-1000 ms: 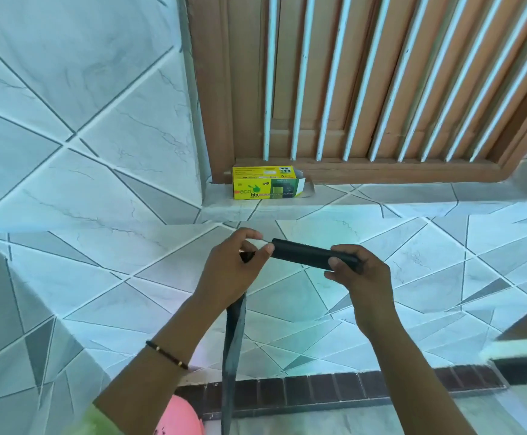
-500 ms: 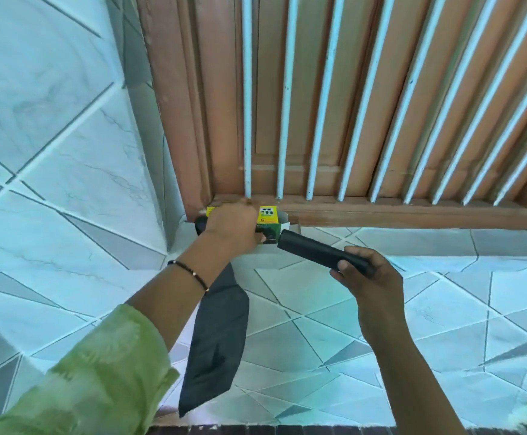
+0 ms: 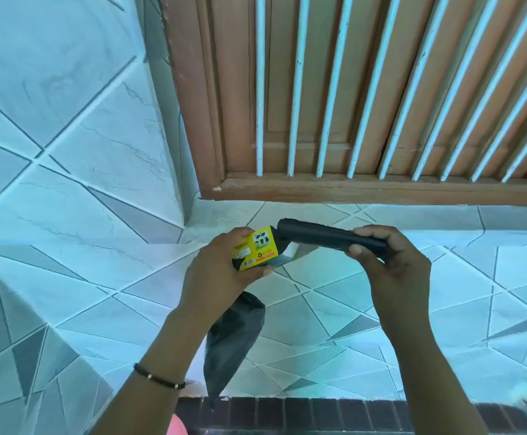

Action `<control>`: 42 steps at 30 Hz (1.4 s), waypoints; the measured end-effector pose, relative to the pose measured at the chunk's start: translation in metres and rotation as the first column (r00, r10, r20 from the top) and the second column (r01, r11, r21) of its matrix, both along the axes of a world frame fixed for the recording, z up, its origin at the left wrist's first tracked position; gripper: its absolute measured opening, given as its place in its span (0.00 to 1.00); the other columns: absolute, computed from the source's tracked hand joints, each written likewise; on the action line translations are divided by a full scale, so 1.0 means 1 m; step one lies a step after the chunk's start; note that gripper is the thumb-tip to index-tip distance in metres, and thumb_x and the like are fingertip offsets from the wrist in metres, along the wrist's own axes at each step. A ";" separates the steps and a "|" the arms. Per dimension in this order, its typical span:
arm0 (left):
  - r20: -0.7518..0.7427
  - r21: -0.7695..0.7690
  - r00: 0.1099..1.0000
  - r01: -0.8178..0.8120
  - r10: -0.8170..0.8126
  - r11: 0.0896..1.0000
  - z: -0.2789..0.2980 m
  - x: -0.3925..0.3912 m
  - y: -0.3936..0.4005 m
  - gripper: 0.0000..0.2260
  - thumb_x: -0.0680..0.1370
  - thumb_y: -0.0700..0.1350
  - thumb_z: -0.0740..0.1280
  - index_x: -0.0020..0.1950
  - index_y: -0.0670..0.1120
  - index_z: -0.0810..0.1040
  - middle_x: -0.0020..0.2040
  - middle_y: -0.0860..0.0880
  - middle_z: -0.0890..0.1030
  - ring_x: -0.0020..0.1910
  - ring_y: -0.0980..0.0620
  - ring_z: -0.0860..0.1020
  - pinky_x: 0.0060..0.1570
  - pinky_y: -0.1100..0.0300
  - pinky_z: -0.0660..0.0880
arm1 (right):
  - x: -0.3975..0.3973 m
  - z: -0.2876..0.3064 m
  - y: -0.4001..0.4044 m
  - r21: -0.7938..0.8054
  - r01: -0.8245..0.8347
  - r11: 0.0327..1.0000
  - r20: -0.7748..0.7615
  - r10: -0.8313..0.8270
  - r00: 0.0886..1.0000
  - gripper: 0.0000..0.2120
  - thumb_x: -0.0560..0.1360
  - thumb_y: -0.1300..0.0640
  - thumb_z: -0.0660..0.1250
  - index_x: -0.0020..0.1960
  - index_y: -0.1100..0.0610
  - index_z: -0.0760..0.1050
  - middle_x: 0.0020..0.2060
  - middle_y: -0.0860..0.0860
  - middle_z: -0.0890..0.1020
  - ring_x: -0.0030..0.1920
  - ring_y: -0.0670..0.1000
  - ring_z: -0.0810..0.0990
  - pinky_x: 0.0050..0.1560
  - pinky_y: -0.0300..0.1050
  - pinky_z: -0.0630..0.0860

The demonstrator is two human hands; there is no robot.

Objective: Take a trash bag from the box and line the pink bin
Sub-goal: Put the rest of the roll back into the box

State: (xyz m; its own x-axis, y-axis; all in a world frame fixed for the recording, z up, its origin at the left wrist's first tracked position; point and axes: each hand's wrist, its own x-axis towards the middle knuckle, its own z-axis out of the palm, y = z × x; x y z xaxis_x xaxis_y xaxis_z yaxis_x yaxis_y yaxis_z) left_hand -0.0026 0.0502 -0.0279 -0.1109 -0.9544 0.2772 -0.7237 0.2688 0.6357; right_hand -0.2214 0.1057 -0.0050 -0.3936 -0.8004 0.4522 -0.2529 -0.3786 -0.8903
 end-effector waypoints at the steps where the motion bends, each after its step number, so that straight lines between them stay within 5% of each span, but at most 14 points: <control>1: -0.024 0.003 1.000 -0.010 0.010 1.000 -0.004 0.005 0.007 0.26 0.65 0.61 0.74 0.61 0.60 0.71 0.54 0.57 0.79 0.51 0.55 0.77 0.49 0.58 0.76 | 0.004 -0.002 0.009 0.005 0.000 1.000 -0.022 0.001 1.000 0.14 0.70 0.69 0.70 0.44 0.50 0.78 0.40 0.41 0.83 0.44 0.47 0.81 0.47 0.34 0.74; 6: -0.055 -0.002 0.998 -0.034 0.034 0.999 -0.009 0.028 0.040 0.26 0.65 0.60 0.74 0.59 0.61 0.70 0.53 0.58 0.79 0.51 0.55 0.77 0.50 0.56 0.77 | 0.023 -0.007 0.049 0.089 -0.045 0.995 -0.136 0.057 0.989 0.12 0.70 0.68 0.70 0.44 0.51 0.79 0.41 0.41 0.83 0.39 0.44 0.79 0.40 0.28 0.73; 11: 0.048 -0.019 0.993 0.108 -0.107 0.994 -0.010 0.050 0.086 0.27 0.67 0.57 0.74 0.64 0.62 0.69 0.59 0.62 0.73 0.54 0.58 0.74 0.51 0.61 0.71 | 0.057 -0.017 0.087 0.232 -0.068 0.970 -0.180 0.111 0.977 0.12 0.70 0.67 0.70 0.44 0.50 0.79 0.39 0.38 0.82 0.38 0.41 0.79 0.40 0.26 0.71; 17: 0.173 -0.116 0.985 0.022 -0.001 0.993 -0.012 0.060 0.127 0.26 0.70 0.55 0.72 0.66 0.63 0.68 0.74 0.55 0.59 0.55 0.50 0.78 0.41 0.61 0.69 | 0.098 -0.036 0.118 0.202 -0.070 0.977 0.102 0.049 0.994 0.12 0.70 0.69 0.69 0.46 0.53 0.77 0.40 0.49 0.83 0.36 0.48 0.78 0.41 0.36 0.74; 25: 0.257 -0.413 0.965 0.060 0.053 0.909 0.011 0.074 0.148 0.35 0.65 0.52 0.77 0.68 0.60 0.66 0.71 0.47 0.67 0.43 0.45 0.82 0.27 0.58 0.75 | 0.119 -0.041 0.133 0.095 -0.181 0.979 0.418 0.126 0.900 0.10 0.71 0.72 0.66 0.46 0.58 0.75 0.36 0.48 0.83 0.32 0.49 0.77 0.39 0.39 0.76; 30: 0.025 -0.415 0.990 -0.114 0.137 0.903 0.034 0.068 0.162 0.51 0.59 0.56 0.79 0.73 0.57 0.50 0.74 0.45 0.59 0.47 0.43 0.80 0.32 0.55 0.77 | 0.118 -0.040 0.128 0.006 -0.277 0.961 0.603 0.217 0.768 0.10 0.62 0.57 0.72 0.43 0.55 0.78 0.40 0.50 0.85 0.39 0.51 0.79 0.39 0.39 0.78; 35: -0.295 -0.191 0.951 -0.153 0.092 0.970 0.038 0.068 0.164 0.59 0.57 0.54 0.81 0.73 0.60 0.40 0.74 0.55 0.60 0.47 0.70 0.75 0.46 0.64 0.71 | 0.116 -0.036 0.123 -0.002 -0.278 0.961 0.568 0.230 0.790 0.14 0.61 0.56 0.73 0.45 0.57 0.78 0.39 0.51 0.84 0.37 0.51 0.79 0.39 0.39 0.78; 38: -0.498 -0.087 0.865 -0.126 0.067 0.988 0.023 0.066 0.156 0.50 0.60 0.47 0.81 0.74 0.52 0.54 0.59 0.67 0.71 0.42 0.81 0.71 0.41 0.82 0.67 | 0.116 -0.034 0.122 0.046 -0.271 0.961 0.463 0.221 0.859 0.07 0.73 0.66 0.65 0.50 0.59 0.75 0.40 0.50 0.85 0.40 0.54 0.79 0.42 0.42 0.77; 40: -0.633 -0.031 0.769 -0.137 0.087 0.990 0.012 0.068 0.148 0.35 0.63 0.45 0.79 0.66 0.52 0.66 0.50 0.70 0.75 0.40 0.77 0.75 0.41 0.80 0.71 | 0.115 -0.032 0.122 0.072 -0.267 0.961 0.405 0.216 0.888 0.09 0.77 0.68 0.60 0.53 0.58 0.73 0.41 0.49 0.85 0.40 0.52 0.80 0.44 0.41 0.76; 42: -0.759 0.047 0.639 -0.140 0.127 0.989 0.000 0.070 0.139 0.24 0.67 0.43 0.76 0.60 0.48 0.72 0.47 0.61 0.81 0.40 0.67 0.79 0.41 0.74 0.75 | 0.115 -0.029 0.122 0.102 -0.217 0.971 0.352 0.168 0.921 0.10 0.77 0.67 0.61 0.54 0.55 0.70 0.41 0.47 0.85 0.37 0.49 0.78 0.46 0.38 0.74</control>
State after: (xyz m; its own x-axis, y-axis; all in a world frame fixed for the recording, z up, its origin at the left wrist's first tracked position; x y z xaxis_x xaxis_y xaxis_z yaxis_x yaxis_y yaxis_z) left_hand 0.0677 0.1887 -0.0277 0.2728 -0.9368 0.2191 -0.0188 0.2225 0.9748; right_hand -0.1060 0.2282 -0.0337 -0.3358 -0.9204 0.2002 0.1381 -0.2583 -0.9561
